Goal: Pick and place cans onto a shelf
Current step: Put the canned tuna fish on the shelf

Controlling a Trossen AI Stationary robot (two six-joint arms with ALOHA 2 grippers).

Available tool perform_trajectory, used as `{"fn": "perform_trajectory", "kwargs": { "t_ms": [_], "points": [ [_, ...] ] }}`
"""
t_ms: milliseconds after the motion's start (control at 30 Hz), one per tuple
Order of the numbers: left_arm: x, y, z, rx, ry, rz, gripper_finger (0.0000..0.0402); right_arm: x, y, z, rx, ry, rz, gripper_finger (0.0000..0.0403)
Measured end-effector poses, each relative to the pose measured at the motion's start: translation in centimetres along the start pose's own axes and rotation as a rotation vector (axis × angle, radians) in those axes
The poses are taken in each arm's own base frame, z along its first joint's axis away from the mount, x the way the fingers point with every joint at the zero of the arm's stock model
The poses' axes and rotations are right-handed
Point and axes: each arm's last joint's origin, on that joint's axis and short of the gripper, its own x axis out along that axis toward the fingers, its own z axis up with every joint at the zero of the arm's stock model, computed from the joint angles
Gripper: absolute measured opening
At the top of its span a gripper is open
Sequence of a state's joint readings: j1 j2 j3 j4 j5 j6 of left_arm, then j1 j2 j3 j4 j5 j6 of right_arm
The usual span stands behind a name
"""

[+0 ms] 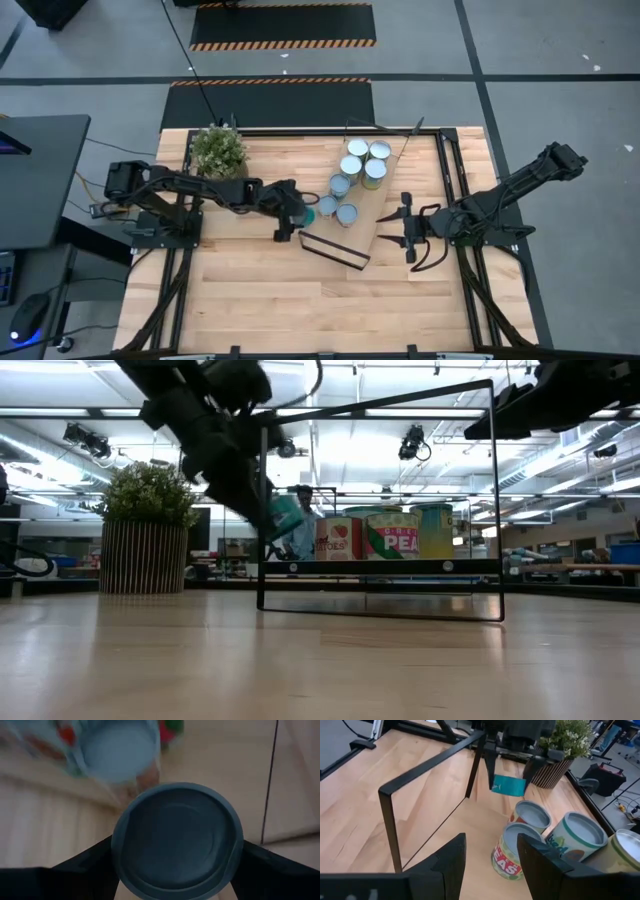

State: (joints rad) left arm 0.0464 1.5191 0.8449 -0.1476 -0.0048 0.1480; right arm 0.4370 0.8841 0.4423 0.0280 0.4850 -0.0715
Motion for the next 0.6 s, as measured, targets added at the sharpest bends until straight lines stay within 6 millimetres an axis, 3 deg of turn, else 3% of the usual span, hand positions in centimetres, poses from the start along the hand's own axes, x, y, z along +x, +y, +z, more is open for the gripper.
{"fn": "perform_trajectory", "kwargs": {
  "t_ms": [167, 600],
  "points": [
    [0.8, 0.0, -1.1, 0.019, 0.011, -0.026, 0.0302, 0.2, 0.2, -0.2, -0.010, 0.018, 0.003, 0.0185],
    [2.5, 0.4, -0.5, 0.080, -0.100, -0.074, 0.0302, 0.3, 0.2, -0.2, -0.018, 0.015, 0.002, 0.0185]
  ]
}}
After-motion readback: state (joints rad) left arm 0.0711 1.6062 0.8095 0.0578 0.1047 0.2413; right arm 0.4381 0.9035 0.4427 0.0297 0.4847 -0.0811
